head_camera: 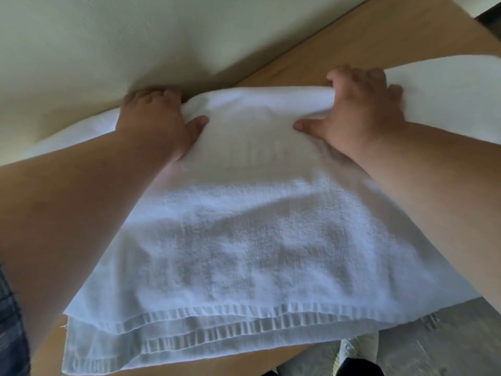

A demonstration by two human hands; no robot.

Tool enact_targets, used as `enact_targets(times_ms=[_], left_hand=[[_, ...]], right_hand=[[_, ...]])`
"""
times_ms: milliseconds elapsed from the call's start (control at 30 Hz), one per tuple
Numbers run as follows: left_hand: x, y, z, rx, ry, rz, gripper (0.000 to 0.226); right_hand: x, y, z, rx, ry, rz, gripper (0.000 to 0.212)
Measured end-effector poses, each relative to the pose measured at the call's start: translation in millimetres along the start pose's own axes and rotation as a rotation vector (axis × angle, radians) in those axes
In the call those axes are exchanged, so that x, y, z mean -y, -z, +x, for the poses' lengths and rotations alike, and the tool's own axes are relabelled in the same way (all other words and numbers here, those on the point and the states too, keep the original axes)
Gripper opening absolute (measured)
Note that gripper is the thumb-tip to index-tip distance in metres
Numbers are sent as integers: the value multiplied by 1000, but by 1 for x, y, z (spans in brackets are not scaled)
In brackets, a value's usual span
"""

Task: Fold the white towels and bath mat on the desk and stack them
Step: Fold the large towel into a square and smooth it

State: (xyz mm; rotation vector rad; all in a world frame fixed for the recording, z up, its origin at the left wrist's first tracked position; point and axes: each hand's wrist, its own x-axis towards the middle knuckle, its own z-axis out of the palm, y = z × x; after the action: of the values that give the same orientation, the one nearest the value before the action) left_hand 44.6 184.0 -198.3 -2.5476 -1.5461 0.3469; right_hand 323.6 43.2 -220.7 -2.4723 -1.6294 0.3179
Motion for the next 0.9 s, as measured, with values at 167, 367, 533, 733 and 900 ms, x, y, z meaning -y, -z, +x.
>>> enact_targets(times_ms=[167, 367, 533, 733, 900], left_hand=[[25, 12, -9, 27, -10, 23, 66], [18, 32, -44, -87, 67, -173, 48], [-11, 73, -98, -90, 123, -430, 42], [-41, 139, -173, -77, 59, -574, 52], [-39, 239, -231, -97, -85, -598, 37]], right_hand=[[-6, 29, 25, 93, 114, -381, 75], [0, 37, -6, -36, 257, -28, 61], [32, 61, -59, -114, 260, 158, 70], [64, 118, -130, 58, 383, 186, 103], [82, 209, -180, -18, 508, 222, 105]])
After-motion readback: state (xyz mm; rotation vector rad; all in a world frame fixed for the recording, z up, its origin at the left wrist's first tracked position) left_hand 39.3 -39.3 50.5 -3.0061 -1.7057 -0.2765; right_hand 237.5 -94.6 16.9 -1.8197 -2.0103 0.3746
